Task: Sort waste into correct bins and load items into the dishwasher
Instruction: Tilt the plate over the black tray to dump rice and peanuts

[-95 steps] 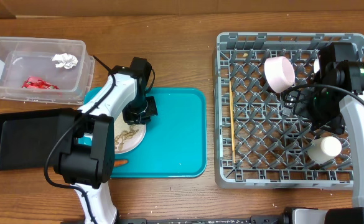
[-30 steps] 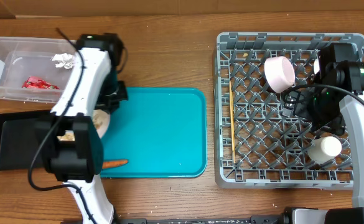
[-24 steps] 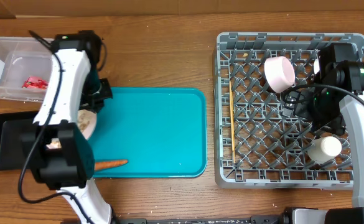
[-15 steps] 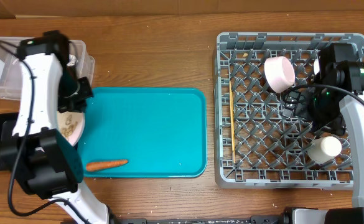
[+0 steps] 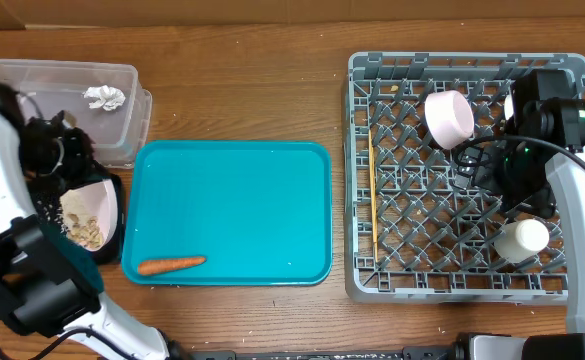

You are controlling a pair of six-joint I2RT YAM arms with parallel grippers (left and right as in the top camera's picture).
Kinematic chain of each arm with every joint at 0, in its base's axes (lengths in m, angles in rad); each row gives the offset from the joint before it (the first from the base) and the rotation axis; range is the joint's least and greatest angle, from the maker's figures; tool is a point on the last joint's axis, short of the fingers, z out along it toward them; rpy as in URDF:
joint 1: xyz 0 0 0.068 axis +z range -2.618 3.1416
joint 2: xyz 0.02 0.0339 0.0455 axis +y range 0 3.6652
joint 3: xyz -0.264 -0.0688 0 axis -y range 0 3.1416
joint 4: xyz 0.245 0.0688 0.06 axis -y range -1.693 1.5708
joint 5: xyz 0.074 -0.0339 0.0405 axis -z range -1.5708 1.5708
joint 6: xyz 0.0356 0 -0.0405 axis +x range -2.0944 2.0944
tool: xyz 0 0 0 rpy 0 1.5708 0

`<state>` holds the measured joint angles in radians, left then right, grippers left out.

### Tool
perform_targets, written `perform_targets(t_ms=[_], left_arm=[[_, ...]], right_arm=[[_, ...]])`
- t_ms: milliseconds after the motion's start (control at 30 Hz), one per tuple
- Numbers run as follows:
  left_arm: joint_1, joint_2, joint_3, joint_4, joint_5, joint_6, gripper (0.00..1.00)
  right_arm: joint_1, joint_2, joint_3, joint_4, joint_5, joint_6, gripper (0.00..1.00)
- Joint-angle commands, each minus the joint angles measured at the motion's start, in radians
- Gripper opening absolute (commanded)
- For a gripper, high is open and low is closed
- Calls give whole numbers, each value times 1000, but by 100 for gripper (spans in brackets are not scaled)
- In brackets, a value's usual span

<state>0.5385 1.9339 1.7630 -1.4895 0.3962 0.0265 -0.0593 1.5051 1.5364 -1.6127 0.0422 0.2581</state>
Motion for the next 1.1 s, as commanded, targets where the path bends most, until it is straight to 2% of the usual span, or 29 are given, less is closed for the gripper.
perform_targets(t_ms=[0, 367, 700, 800, 867, 1000, 1067], left_arm=[[78, -29, 29, -8, 209, 109, 4], [281, -29, 27, -95, 518, 270, 4], [377, -29, 27, -165, 608, 329, 4], [389, -29, 27, -181, 655, 402, 4], [393, -27, 27, -190, 669, 387, 4], [395, -25, 27, -177, 701, 446, 4], [394, -24, 27, -181, 691, 398, 4]], right_arm=[[-4, -22, -6, 3, 10, 0, 100], [-4, -22, -6, 3, 10, 0, 100], [-4, -22, -6, 2, 10, 0, 100], [-4, -22, -6, -2, 10, 0, 100], [-4, -22, -6, -1, 10, 0, 100], [-4, -22, -6, -5, 10, 0, 100], [-4, -22, -6, -6, 10, 1, 100]])
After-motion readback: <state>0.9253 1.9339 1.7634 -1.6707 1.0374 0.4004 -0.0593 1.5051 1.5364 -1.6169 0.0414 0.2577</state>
